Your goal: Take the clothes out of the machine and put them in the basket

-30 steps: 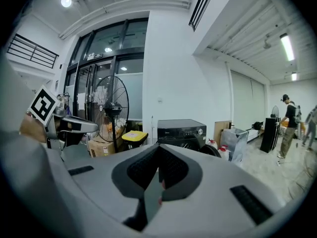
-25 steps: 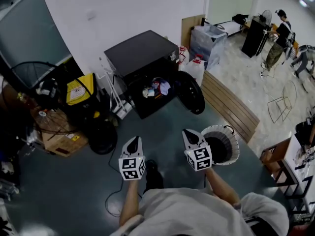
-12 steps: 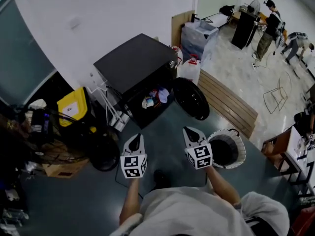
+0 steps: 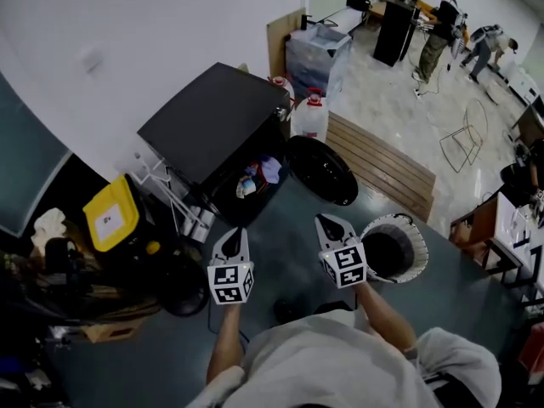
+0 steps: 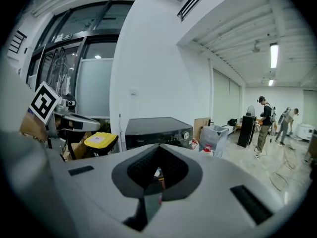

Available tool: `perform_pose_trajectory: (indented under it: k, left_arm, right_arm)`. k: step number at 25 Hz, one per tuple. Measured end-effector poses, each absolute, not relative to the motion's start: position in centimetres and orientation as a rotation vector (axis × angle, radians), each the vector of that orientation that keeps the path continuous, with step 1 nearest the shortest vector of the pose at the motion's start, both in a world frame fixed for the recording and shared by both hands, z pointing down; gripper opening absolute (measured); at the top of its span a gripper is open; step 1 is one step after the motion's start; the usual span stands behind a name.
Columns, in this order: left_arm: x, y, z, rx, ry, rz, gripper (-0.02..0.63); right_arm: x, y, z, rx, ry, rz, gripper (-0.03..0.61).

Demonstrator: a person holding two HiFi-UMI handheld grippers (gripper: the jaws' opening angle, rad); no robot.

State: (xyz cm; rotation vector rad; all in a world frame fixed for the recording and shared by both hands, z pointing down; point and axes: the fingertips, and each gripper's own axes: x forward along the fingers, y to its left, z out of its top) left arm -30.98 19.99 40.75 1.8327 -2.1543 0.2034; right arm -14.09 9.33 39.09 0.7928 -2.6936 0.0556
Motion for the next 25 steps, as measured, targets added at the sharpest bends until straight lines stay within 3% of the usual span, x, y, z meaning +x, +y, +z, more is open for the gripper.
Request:
perform_pose_trajectory:
  k: [11,18,25]
  left_arm:
    - [-32.6,14.7,42.9,1.785,-2.142,0.294,0.018]
    - [-33.5,10.1,47.8,1.687,-2.171,0.314,0.018]
    - [-32.5,6.3,48.9,1.648,-2.206,0.496,0.018]
  right_arm:
    - [-14.2,5.2,41.5,0.749,-2.660,0.132,0.023]
    - [-15.1,-0.5,47.3,0.677,-2.654,0.174,0.023]
    - [-14.6,-4.2,47.7,0.600,-2.699,0.194,0.021]
